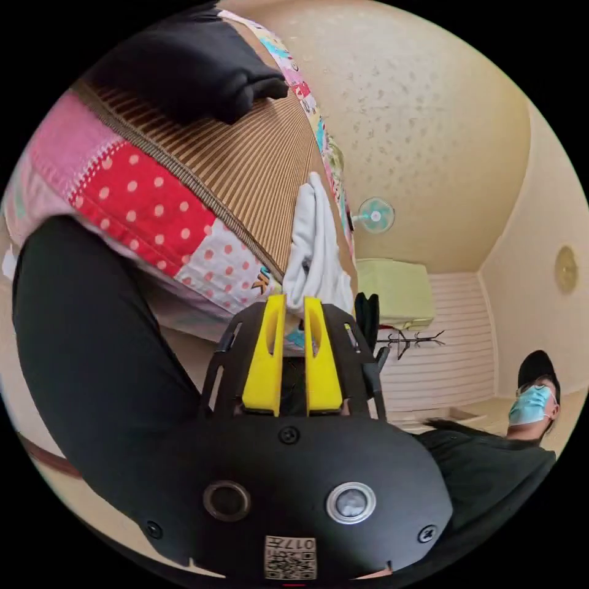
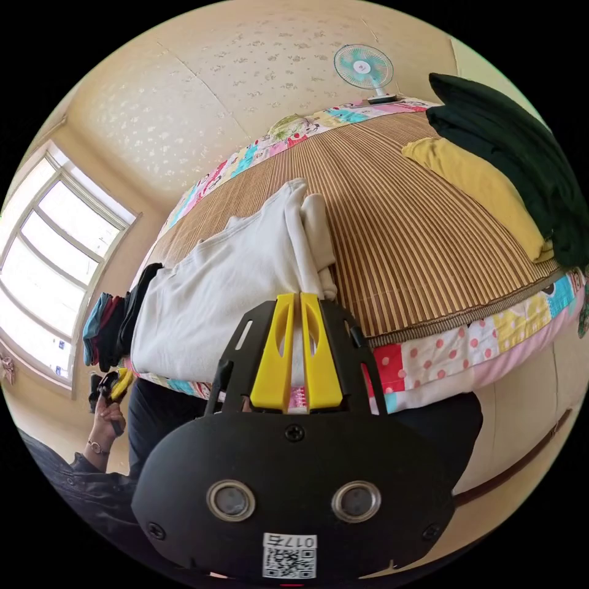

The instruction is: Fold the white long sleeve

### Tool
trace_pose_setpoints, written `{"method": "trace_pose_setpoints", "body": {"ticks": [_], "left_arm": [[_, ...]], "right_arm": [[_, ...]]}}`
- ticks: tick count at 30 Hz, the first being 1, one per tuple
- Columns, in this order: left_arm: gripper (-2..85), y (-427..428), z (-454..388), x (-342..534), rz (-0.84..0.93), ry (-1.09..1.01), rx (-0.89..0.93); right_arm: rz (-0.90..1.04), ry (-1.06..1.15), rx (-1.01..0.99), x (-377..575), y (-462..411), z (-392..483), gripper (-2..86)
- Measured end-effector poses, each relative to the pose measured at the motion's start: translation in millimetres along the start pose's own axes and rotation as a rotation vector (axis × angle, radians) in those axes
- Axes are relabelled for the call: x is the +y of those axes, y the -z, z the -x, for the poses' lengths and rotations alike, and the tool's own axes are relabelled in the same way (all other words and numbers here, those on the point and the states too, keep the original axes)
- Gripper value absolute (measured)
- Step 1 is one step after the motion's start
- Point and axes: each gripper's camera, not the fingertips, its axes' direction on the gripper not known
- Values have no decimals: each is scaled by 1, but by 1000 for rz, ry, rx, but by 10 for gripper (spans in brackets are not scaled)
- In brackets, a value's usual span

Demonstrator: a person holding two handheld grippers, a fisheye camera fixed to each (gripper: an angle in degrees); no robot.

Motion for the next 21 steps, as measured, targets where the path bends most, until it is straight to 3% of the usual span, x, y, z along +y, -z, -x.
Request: {"method": "trace_pose_setpoints", "body": {"ticks": [1,4,6,9,15,17,21], "left_arm": [[132,-5,12,6,-5,46,45],[167,-27,26,9,-1,89,96],[162,-41,27,5,-1,109,115],[72,-48,1,-5,-64,46,120],[51,-120,-153,-43,27,-335,197],[51,-192,-229,-28,150,-546,176],[56,-314,-285,42,422,-749,154]], "right_arm": [[2,-5,-11,-3,0,-3,25],[6,6,-12,-8,0,-5,26],[8,6,-17,-11,0,-6,26],[-4,-7,-47,-13,0,-14,26],[-45,-4,-36,-13,-4,-16,26],[-35,5,-21,-18,-4,-15,27],[0,-9,-86,-28,5,-27,33]]}}
